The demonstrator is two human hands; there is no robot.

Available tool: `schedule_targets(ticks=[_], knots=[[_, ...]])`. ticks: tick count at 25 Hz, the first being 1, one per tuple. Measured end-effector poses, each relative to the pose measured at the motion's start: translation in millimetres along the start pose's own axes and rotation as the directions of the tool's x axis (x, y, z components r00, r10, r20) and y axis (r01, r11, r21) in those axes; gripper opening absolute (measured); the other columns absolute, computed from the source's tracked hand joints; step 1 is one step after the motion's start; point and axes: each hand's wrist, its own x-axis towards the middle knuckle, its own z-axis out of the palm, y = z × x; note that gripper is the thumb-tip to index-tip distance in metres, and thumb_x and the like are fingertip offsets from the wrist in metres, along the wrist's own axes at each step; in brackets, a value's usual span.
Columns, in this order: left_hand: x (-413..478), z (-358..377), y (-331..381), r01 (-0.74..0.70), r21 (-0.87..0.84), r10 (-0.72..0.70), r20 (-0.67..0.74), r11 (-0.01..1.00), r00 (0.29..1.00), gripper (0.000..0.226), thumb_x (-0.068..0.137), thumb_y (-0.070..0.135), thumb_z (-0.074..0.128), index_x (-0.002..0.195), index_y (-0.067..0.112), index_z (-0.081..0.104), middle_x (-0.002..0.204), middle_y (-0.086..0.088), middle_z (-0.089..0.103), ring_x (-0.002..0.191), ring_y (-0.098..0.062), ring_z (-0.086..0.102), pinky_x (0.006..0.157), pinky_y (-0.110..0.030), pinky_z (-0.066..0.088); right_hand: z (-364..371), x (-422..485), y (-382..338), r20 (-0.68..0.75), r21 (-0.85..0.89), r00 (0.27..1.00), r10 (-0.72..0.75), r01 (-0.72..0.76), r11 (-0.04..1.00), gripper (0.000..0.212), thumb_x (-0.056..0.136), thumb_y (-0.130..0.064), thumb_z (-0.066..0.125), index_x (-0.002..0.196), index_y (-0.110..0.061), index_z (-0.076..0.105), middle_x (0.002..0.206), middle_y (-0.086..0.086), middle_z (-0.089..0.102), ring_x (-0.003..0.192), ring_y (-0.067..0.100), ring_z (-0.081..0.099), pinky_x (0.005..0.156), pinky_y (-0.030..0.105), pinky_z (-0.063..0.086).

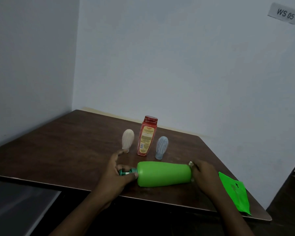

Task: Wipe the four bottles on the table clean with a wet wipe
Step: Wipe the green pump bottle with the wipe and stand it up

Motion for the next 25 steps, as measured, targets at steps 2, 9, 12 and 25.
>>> schedule_targets(ticks=[2,9,12,25], knots=[[-0.9,0.9,0.5,0.018,0.005,-0.018,0.004,1.000,1.000,0.077,0.075,-0.016,0.080,0.132,0.029,0.055,0.097,-0.018,0.078,0.087,-0.030,0.076,0.082,-0.047,0.062,3.9,-2.0,-9.9,-0.074,0.058,0.996,0.039,-0.035,0.998,0.028,0.097,-0.031,0.048,0.071,-0.022,0.054,0.068,0.001,0.063,0.066,0.028,0.060,0.056,0.035,0.041],[1.1,-3.8,2.4,0.021,-0.002,-0.021,0.004,1.000,1.000,0.081,0.071,-0.018,0.081,0.134,0.025,0.056,0.106,-0.012,0.078,0.098,-0.032,0.076,0.087,-0.048,0.063,35.7,-31.7,-101.2,-0.019,0.227,0.950,-0.311,0.307,0.924,0.034,0.099,-0.018,0.050,0.131,-0.026,0.059,0.127,0.000,0.065,0.117,0.014,0.058,0.095,0.017,0.039],[1.3,-0.6,7.7,0.031,-0.055,-0.034,-0.042,0.998,0.999,0.075,0.077,-0.009,0.081,0.135,0.029,0.051,0.103,-0.011,0.080,0.098,-0.031,0.077,0.090,-0.054,0.061,42.9,-45.3,-110.9,-0.059,0.233,0.885,-0.461,0.461,0.856,0.039,0.099,-0.023,0.051,0.138,-0.026,0.052,0.142,-0.004,0.054,0.135,0.002,0.037,0.111,0.012,0.025],[4.8,-6.2,5.4,0.110,-0.167,-0.115,-0.016,0.980,0.993,0.094,0.080,-0.011,0.079,0.138,0.047,0.033,0.108,-0.041,0.065,0.098,-0.041,0.074,0.076,-0.043,0.064,22.7,-56.6,-76.6,-0.030,0.060,0.614,-0.789,0.789,0.611,0.036,0.092,-0.013,0.055,0.128,-0.012,0.060,0.144,0.004,0.052,0.135,0.017,0.046,0.109,0.032,0.042]])
